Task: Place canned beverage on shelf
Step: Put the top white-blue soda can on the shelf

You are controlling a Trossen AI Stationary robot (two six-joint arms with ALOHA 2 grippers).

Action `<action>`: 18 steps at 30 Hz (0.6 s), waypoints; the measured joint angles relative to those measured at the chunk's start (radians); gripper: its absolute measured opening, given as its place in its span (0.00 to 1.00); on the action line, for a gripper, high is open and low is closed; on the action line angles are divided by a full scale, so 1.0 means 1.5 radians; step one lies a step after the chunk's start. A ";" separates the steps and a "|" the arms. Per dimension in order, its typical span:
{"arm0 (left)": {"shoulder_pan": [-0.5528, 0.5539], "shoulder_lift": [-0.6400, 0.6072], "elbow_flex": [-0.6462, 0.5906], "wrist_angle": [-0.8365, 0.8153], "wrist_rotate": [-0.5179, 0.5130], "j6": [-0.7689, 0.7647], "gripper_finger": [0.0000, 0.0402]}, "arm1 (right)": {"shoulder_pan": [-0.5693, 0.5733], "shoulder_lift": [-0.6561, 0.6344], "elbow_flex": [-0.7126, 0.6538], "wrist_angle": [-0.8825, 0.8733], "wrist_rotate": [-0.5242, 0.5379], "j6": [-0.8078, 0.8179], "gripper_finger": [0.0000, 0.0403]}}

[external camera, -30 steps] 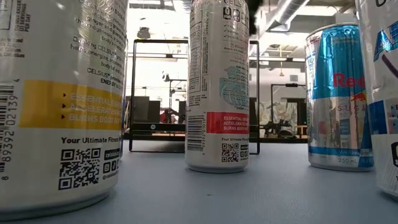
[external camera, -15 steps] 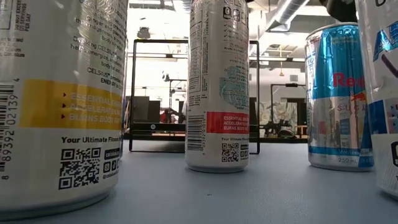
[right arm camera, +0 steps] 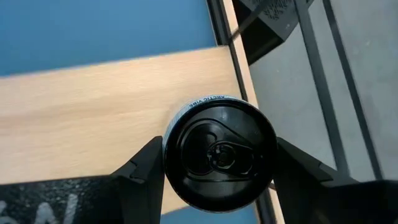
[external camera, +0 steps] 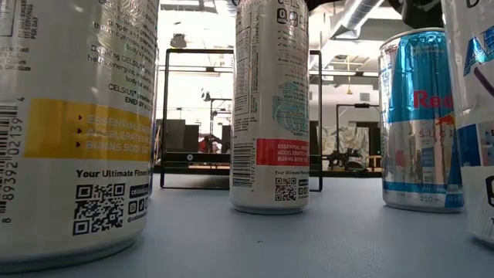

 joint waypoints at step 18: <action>0.000 0.070 0.000 0.008 0.005 -0.017 0.90 | -0.020 -0.001 0.000 0.001 -0.006 -0.052 0.53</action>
